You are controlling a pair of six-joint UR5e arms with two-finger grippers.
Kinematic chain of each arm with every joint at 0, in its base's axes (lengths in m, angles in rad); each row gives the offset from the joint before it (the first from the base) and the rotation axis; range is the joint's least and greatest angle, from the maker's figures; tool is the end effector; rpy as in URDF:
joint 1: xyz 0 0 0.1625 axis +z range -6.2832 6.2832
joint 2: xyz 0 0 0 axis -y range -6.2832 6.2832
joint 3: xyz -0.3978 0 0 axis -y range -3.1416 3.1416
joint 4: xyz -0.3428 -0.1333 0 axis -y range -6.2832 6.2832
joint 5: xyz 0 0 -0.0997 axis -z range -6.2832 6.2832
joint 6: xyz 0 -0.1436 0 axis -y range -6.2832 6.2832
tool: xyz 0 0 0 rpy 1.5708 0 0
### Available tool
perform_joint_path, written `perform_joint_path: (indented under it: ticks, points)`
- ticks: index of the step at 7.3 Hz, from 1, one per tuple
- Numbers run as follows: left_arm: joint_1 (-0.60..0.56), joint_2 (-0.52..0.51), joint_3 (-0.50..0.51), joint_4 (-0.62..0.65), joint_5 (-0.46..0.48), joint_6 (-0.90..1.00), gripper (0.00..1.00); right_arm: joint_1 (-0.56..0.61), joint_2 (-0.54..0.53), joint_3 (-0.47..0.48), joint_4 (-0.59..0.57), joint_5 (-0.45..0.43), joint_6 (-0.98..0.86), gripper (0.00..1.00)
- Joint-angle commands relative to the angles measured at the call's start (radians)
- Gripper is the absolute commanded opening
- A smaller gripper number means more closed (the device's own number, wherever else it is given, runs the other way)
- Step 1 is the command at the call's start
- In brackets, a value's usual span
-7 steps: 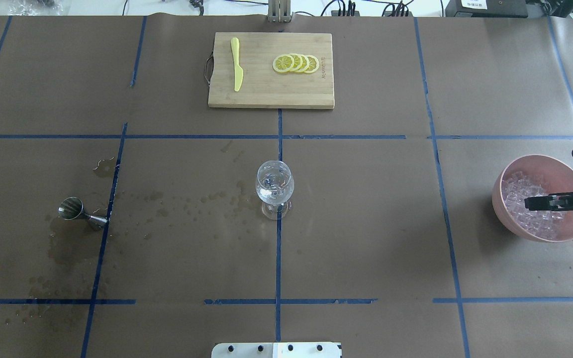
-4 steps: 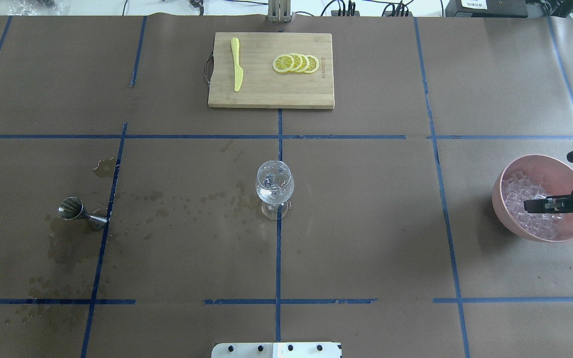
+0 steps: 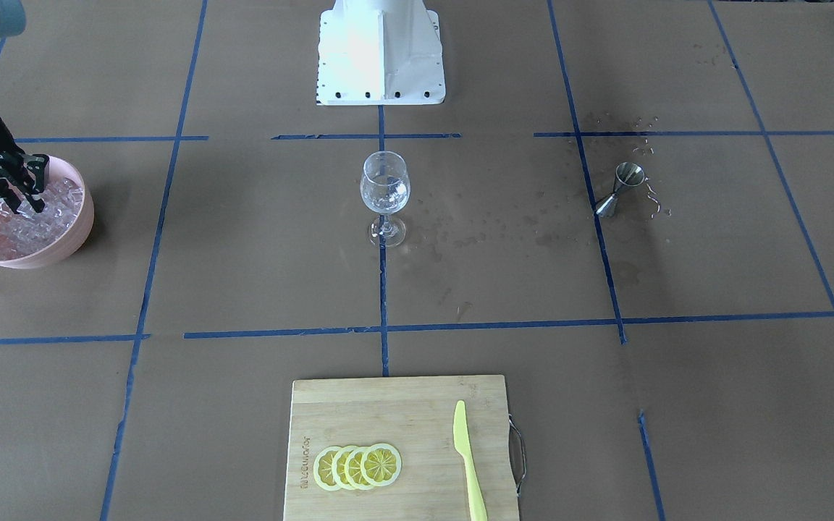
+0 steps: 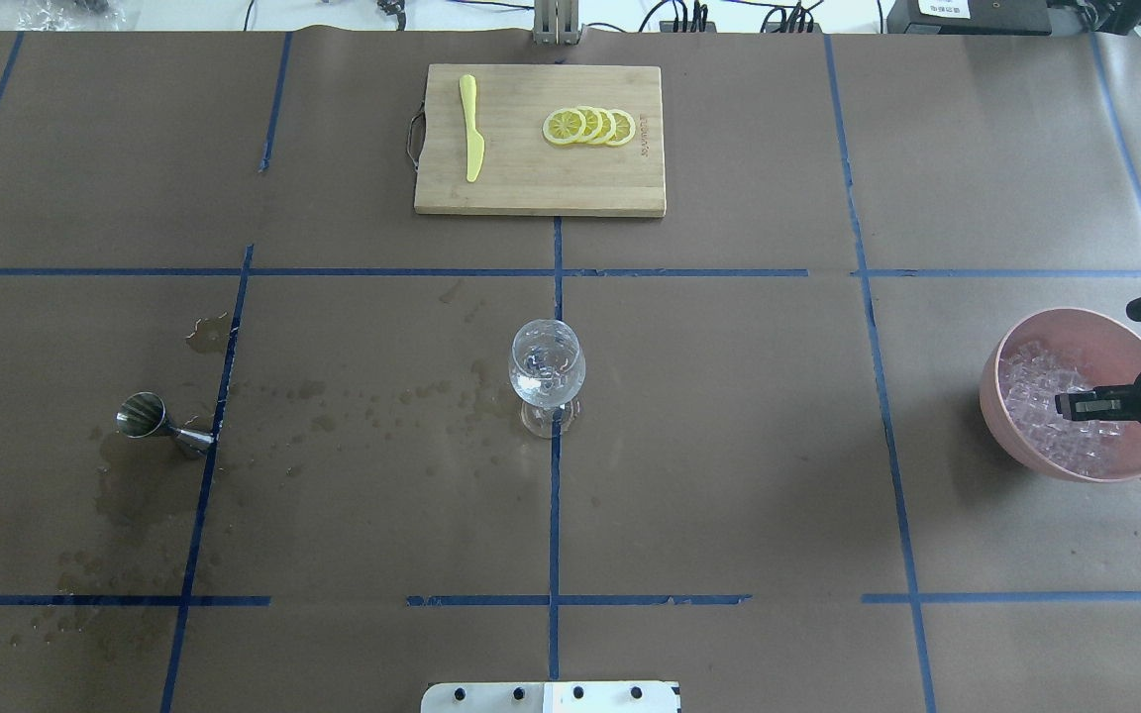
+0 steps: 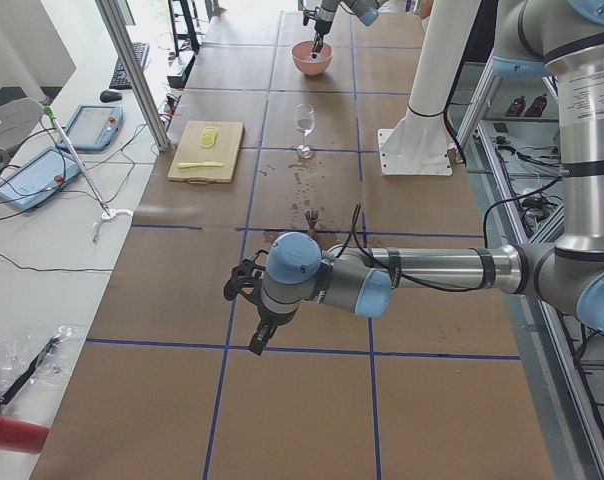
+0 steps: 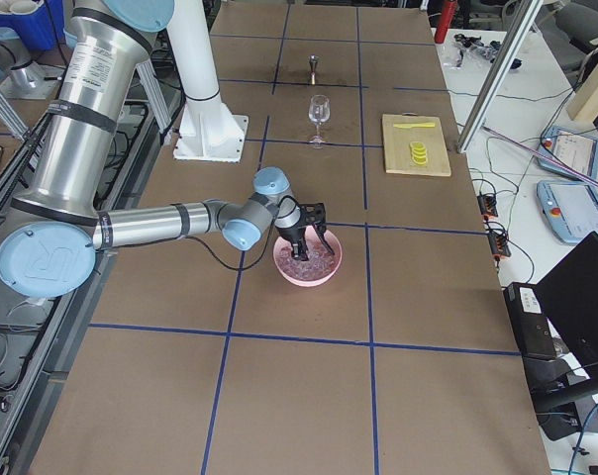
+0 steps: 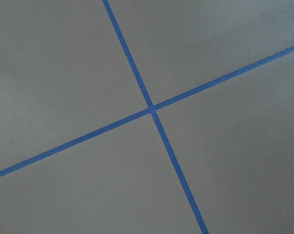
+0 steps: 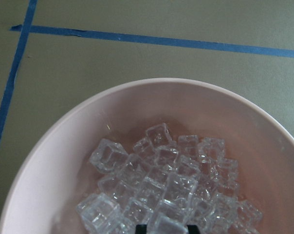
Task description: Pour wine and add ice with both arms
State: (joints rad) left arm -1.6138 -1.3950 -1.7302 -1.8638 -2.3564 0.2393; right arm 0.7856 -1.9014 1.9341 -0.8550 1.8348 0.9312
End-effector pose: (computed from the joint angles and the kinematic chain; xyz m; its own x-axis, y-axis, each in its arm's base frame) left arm -0.0488 -0.3951 0.6302 0.7041 0.3857 -0.5962 -0.1292 0.8952 0.4266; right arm -0.2015 -0.3371 0.5613 0.7482 -0.0665 0.6601 -0.1379 0.9576 0.2528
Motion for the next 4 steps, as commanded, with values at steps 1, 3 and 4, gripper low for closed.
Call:
perform_joint_path:
  ticks: [1,3,4]
  points:
    - [-0.001,0.004,0.000,0.000,0.000,0.000,1.00,0.003,0.004,0.006,0.001,0.000,-0.003,0.02]
    - [0.000,0.004,0.000,0.000,0.000,0.000,1.00,0.042,0.002,0.069,-0.013,0.021,-0.023,0.00]
    - [0.000,0.004,0.000,0.000,0.000,0.000,1.00,0.065,0.004,0.107,-0.025,0.039,-0.031,0.00]
